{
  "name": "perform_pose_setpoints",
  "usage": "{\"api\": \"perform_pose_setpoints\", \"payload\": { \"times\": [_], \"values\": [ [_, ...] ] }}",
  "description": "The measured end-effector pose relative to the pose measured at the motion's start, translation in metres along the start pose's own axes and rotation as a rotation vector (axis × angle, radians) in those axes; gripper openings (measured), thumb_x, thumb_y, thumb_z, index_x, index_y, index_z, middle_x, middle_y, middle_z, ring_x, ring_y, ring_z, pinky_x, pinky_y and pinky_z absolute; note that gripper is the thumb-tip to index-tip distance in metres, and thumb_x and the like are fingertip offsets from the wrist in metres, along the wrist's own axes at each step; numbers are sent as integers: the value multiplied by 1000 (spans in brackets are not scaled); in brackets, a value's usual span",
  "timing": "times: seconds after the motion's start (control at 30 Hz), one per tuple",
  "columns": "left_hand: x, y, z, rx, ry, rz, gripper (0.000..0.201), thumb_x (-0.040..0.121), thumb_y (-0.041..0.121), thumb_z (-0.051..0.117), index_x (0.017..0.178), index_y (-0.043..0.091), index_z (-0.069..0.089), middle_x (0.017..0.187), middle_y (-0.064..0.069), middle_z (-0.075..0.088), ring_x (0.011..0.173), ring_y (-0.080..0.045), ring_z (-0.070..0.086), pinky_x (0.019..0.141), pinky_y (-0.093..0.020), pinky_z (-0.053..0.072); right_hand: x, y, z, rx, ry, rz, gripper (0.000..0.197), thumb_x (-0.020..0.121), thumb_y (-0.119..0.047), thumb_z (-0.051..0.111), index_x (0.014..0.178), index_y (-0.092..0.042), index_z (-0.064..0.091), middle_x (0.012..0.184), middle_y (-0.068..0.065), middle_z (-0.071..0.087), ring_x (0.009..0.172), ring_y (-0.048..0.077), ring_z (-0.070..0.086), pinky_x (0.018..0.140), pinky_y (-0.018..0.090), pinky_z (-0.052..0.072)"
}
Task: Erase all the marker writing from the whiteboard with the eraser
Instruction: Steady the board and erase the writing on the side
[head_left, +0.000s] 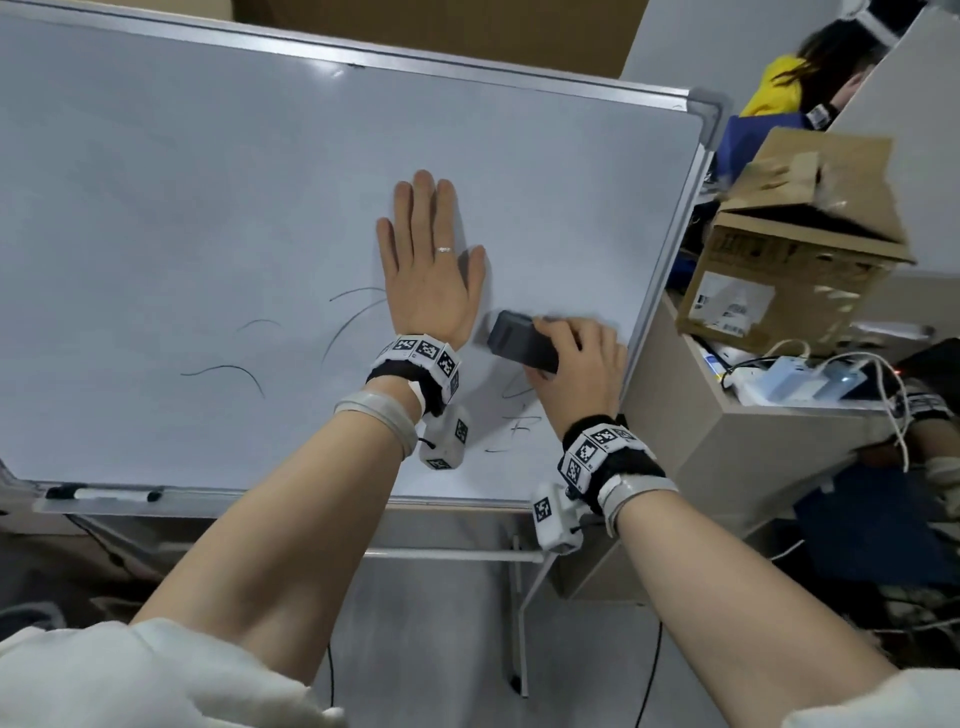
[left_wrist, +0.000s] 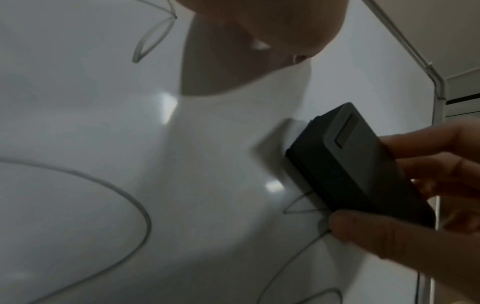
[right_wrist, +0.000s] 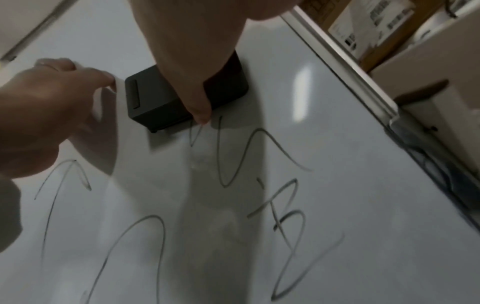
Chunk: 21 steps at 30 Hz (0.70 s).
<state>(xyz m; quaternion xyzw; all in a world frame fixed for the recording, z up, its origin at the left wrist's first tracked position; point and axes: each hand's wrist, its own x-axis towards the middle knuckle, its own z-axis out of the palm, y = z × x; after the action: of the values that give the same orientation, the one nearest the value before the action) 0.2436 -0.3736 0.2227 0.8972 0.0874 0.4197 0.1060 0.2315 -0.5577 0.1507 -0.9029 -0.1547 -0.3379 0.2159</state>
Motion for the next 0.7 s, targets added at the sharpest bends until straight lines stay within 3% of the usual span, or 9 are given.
{"api": "perform_pose_setpoints", "payload": {
  "times": [0.2, 0.3, 0.43, 0.53, 0.7],
  "values": [
    [0, -6, -2, 22, 7, 29, 65, 99, 34, 44, 157, 11, 25, 165, -9, 17, 153, -29, 13, 124, -50, 11, 48, -7, -24, 33, 161, 215, 55, 69, -28, 85, 120, -29, 63, 119, 3, 60, 113, 30, 51, 97, 38, 32],
    [0, -7, 1, 20, 6, 36, 66, 99, 34, 45, 156, 10, 25, 165, -9, 17, 153, -29, 13, 125, -49, 8, 42, -5, -18, 20, 133, 177, 56, 69, -28, 85, 120, -28, 63, 117, 4, 60, 110, 30, 51, 98, 39, 34],
    [-5, -10, 9, 32, -8, 31, 66, 99, 35, 45, 156, 8, 26, 164, -10, 19, 153, -30, 14, 125, -47, 6, 13, 2, 2, -3, 28, 112, 52, 68, -29, 83, 117, -30, 64, 110, 1, 58, 102, 30, 50, 88, 42, 42],
    [-20, -13, 18, 51, -47, 30, 67, 98, 36, 44, 156, 7, 26, 164, -9, 19, 153, -29, 15, 125, -46, 4, -8, 6, 16, -33, -24, 28, 50, 68, -29, 83, 115, -29, 65, 109, 2, 59, 102, 30, 51, 86, 41, 40],
    [-43, -15, 24, 77, -74, 38, 65, 98, 30, 45, 156, 7, 26, 164, -8, 20, 153, -27, 16, 126, -47, 6, -14, 9, 20, 4, -24, 18, 48, 69, -26, 81, 114, -27, 65, 110, 4, 58, 103, 31, 50, 86, 39, 35]
  ]
}}
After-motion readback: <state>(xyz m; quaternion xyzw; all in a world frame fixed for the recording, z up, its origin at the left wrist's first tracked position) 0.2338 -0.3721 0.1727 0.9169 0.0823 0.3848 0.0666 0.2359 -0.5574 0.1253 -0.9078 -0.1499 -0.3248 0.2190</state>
